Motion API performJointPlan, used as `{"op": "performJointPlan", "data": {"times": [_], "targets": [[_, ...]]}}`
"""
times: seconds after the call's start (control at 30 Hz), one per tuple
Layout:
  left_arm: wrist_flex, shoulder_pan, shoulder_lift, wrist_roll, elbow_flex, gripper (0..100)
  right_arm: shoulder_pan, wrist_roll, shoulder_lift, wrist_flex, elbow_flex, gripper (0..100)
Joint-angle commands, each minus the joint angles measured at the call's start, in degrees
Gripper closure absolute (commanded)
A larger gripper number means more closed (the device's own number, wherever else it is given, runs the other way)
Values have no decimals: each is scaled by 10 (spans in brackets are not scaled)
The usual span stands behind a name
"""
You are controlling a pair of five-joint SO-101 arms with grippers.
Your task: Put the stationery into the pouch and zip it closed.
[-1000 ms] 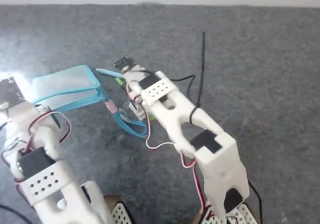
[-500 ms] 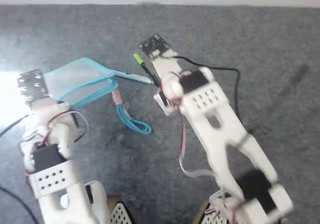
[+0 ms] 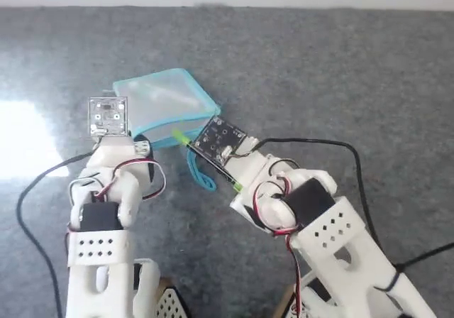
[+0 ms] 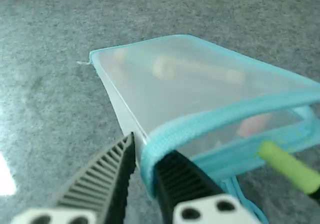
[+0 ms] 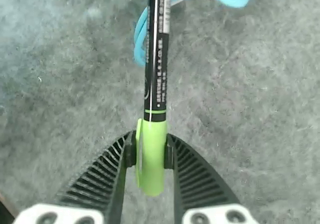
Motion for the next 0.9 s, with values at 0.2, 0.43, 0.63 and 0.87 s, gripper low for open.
{"op": "performJointPlan", "data": {"times": [0.2,0.43,0.63,0.87], "targets": [[-18,9,-16,5,9,989,-4,6,81,-7,-51,991],[-17,9,-16,4,15,989,-5,-47,255,24,-232,991],[-20,9,-17,-13,31,989,9,-59,361,42,-352,991],[-18,9,-17,-14,32,989,46,-107,466,-25,-483,990]]}}
